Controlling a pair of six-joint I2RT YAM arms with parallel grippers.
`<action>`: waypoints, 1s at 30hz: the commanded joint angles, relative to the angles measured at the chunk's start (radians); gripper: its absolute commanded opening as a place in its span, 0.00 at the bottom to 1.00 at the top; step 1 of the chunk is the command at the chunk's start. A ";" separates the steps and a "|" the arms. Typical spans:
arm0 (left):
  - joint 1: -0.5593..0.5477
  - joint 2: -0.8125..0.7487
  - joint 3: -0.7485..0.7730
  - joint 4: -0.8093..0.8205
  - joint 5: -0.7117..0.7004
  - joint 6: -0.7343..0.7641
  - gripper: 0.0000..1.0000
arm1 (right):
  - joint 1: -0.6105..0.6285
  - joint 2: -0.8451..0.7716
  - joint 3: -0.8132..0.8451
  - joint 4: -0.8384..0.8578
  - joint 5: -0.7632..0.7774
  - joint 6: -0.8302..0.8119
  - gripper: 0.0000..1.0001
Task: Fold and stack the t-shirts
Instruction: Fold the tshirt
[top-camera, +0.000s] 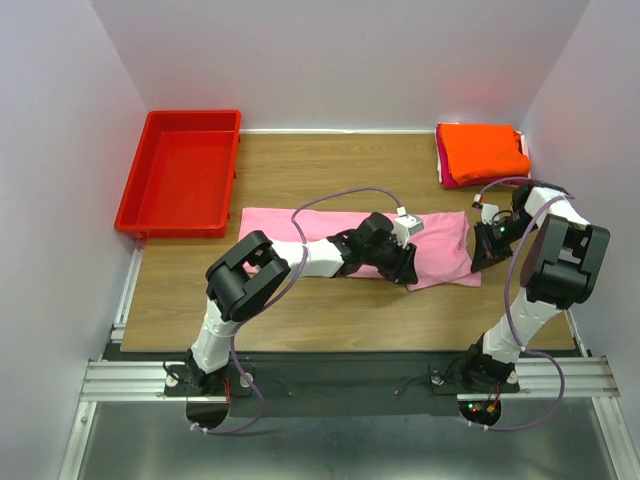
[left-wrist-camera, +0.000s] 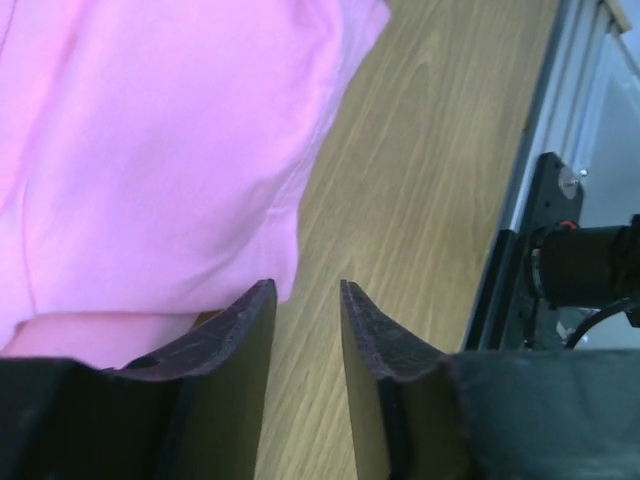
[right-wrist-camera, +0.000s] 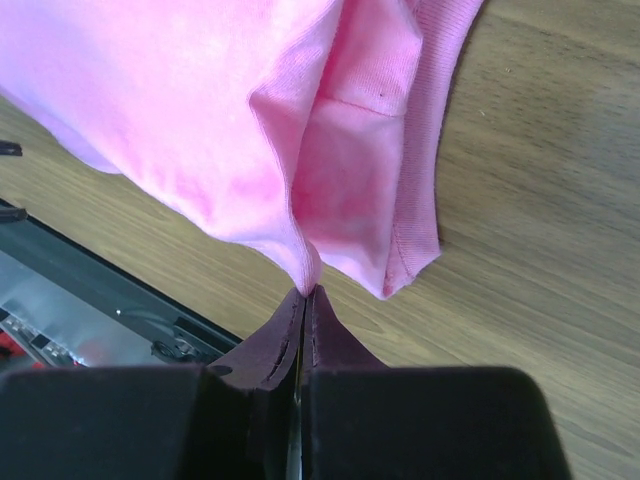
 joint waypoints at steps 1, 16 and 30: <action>-0.001 -0.053 -0.022 -0.034 -0.060 -0.010 0.45 | -0.008 -0.023 0.023 -0.024 -0.025 -0.009 0.01; -0.016 0.059 0.035 -0.057 -0.057 -0.041 0.46 | -0.008 -0.007 0.035 -0.029 -0.037 -0.006 0.01; -0.019 0.058 0.016 -0.011 -0.029 -0.044 0.12 | -0.008 -0.022 0.031 -0.047 -0.060 -0.011 0.01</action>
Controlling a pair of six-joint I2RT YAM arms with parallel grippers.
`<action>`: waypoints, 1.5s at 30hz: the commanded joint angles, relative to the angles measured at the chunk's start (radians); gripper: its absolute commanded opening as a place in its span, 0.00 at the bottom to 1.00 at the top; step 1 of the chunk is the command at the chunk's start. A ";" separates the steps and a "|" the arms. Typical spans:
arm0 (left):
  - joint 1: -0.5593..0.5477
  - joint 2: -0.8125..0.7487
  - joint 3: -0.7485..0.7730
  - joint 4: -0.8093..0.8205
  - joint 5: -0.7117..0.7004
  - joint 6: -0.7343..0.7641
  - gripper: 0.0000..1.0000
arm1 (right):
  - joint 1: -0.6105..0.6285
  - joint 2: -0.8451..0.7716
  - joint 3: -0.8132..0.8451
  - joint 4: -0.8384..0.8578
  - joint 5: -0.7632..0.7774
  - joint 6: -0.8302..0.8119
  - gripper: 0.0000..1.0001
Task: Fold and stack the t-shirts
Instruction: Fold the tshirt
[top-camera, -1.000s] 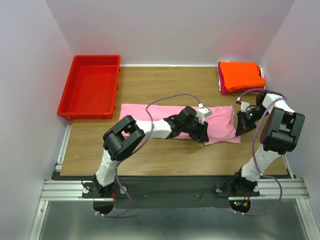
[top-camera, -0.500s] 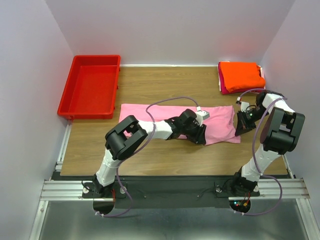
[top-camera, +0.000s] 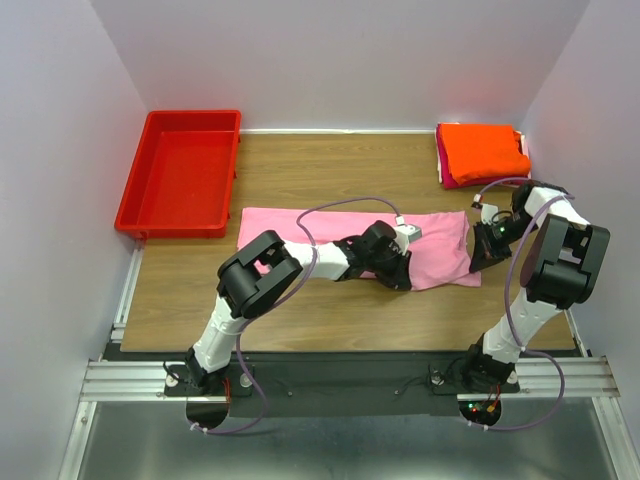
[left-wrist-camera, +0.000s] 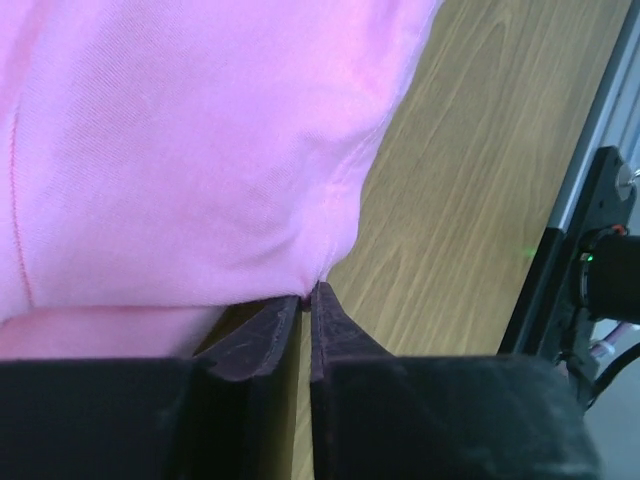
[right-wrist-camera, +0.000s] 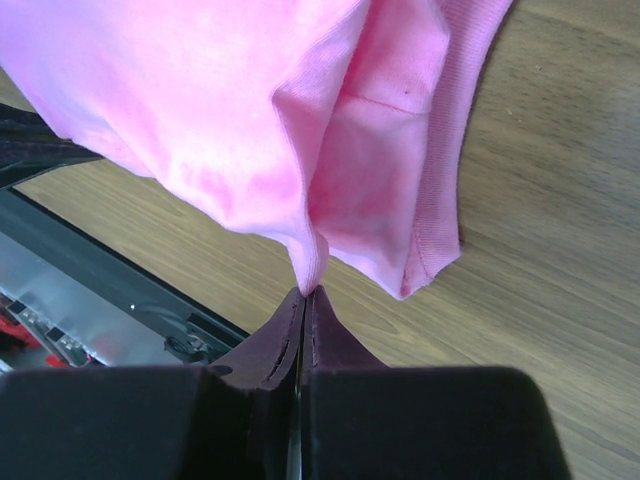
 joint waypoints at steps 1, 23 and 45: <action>-0.003 -0.038 -0.002 0.030 0.001 0.012 0.03 | -0.008 -0.022 0.034 -0.037 -0.039 -0.010 0.00; 0.239 -0.046 0.242 -0.173 0.207 0.031 0.00 | -0.002 0.188 0.379 -0.075 -0.318 0.120 0.01; 0.362 0.158 0.518 -0.219 0.262 0.172 0.05 | 0.029 0.326 0.529 -0.019 -0.372 0.184 0.01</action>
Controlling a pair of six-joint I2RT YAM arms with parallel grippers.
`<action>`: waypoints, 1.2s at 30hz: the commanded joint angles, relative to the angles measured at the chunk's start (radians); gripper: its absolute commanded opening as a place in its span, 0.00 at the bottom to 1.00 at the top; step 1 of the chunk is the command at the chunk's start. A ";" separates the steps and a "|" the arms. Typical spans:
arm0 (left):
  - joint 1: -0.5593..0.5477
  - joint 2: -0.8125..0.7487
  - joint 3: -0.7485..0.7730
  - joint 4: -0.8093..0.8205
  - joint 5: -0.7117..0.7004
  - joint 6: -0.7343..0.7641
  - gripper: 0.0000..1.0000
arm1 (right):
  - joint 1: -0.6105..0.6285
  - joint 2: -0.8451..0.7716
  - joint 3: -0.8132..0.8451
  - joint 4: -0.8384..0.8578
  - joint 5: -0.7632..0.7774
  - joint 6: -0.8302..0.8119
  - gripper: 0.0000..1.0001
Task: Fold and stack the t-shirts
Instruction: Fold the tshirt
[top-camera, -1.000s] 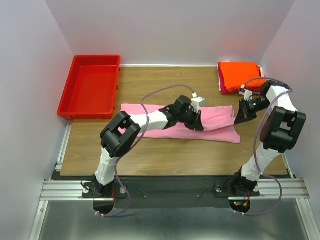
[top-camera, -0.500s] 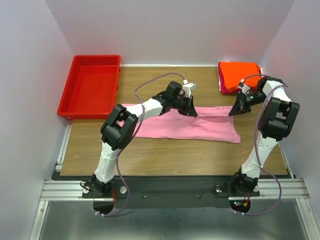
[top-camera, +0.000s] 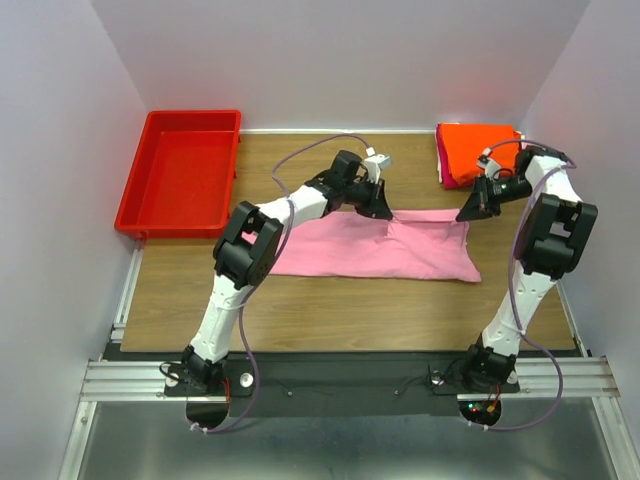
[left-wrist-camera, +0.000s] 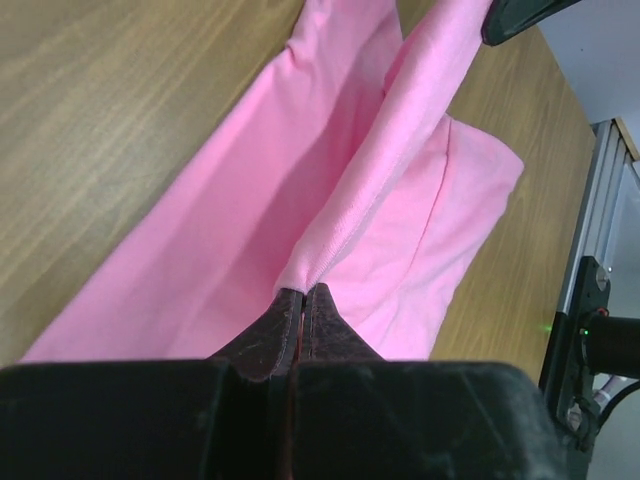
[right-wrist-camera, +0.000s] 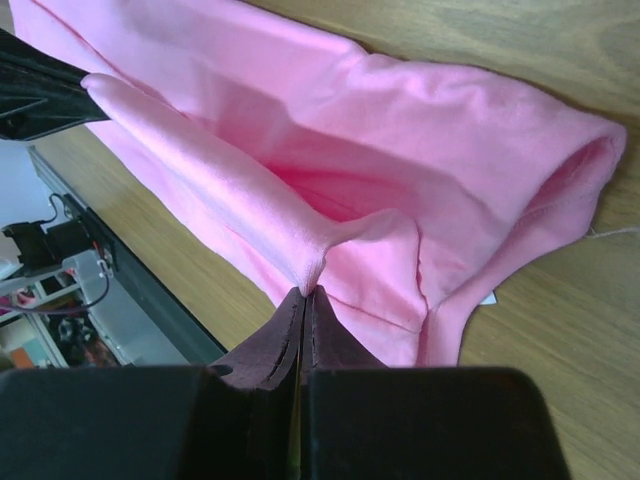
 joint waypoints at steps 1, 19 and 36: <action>0.033 0.016 0.086 -0.010 0.024 0.050 0.08 | 0.005 0.036 0.034 0.035 -0.049 0.019 0.01; 0.102 -0.182 -0.139 -0.048 0.047 0.179 0.42 | 0.038 -0.038 0.003 0.087 -0.105 0.069 0.01; 0.121 -0.312 -0.236 -0.056 0.050 0.268 0.43 | 0.077 -0.234 -0.368 -0.049 -0.038 -0.067 0.01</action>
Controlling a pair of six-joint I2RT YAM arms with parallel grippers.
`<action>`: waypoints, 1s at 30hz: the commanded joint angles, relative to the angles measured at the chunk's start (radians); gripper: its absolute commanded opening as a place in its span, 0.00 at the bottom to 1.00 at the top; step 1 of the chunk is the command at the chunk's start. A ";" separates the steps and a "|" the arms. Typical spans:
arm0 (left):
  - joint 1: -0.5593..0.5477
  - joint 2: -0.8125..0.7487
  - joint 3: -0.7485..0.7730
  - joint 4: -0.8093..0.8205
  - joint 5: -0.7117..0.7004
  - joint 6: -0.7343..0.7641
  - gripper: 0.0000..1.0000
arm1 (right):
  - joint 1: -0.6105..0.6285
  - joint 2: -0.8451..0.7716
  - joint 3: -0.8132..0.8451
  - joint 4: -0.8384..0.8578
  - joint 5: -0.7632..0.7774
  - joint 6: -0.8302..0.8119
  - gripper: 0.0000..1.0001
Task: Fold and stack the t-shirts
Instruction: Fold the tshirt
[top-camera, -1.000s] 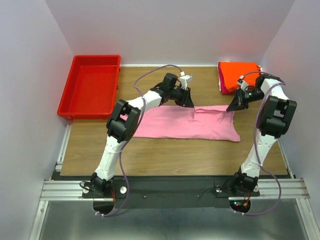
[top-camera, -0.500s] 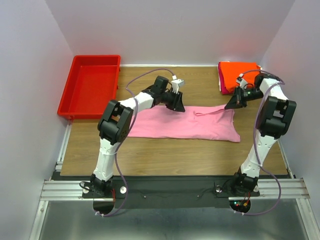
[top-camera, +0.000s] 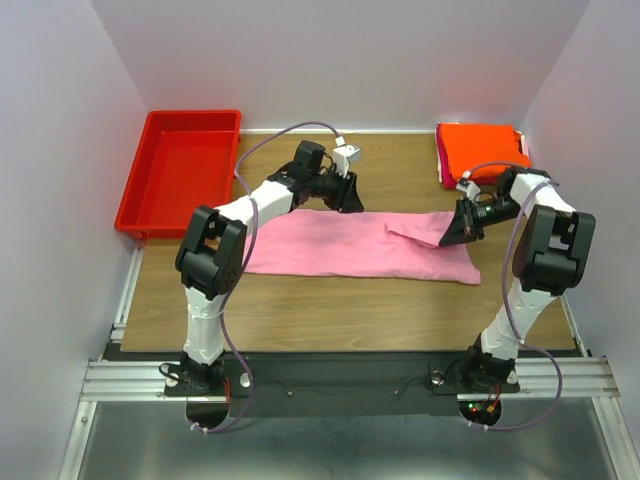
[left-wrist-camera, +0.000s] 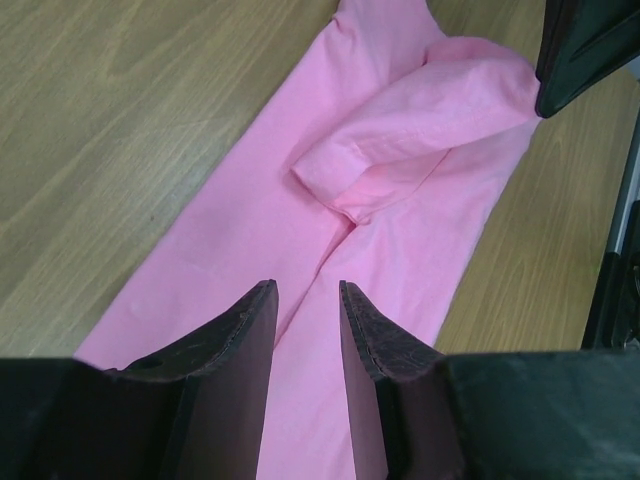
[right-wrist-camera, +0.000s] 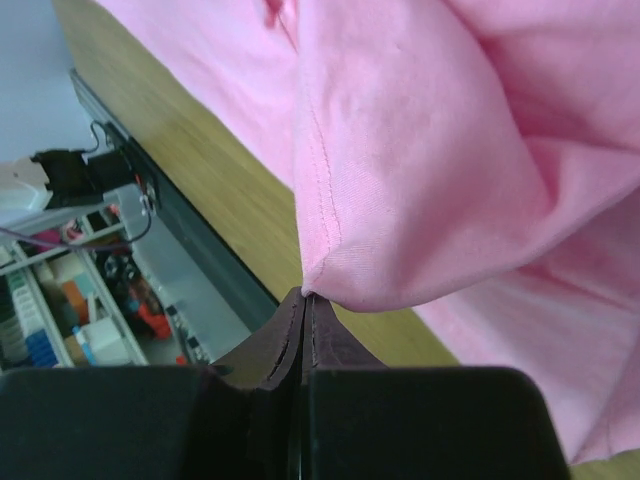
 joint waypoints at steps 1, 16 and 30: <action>0.000 -0.061 -0.029 0.009 0.013 0.053 0.43 | -0.004 -0.040 -0.055 -0.076 0.065 -0.068 0.01; -0.063 0.014 0.019 0.002 -0.024 0.061 0.41 | 0.007 0.071 -0.023 -0.024 0.152 -0.051 0.07; -0.121 0.211 0.174 0.022 0.062 -0.028 0.50 | 0.007 0.117 0.103 -0.041 0.025 -0.019 0.01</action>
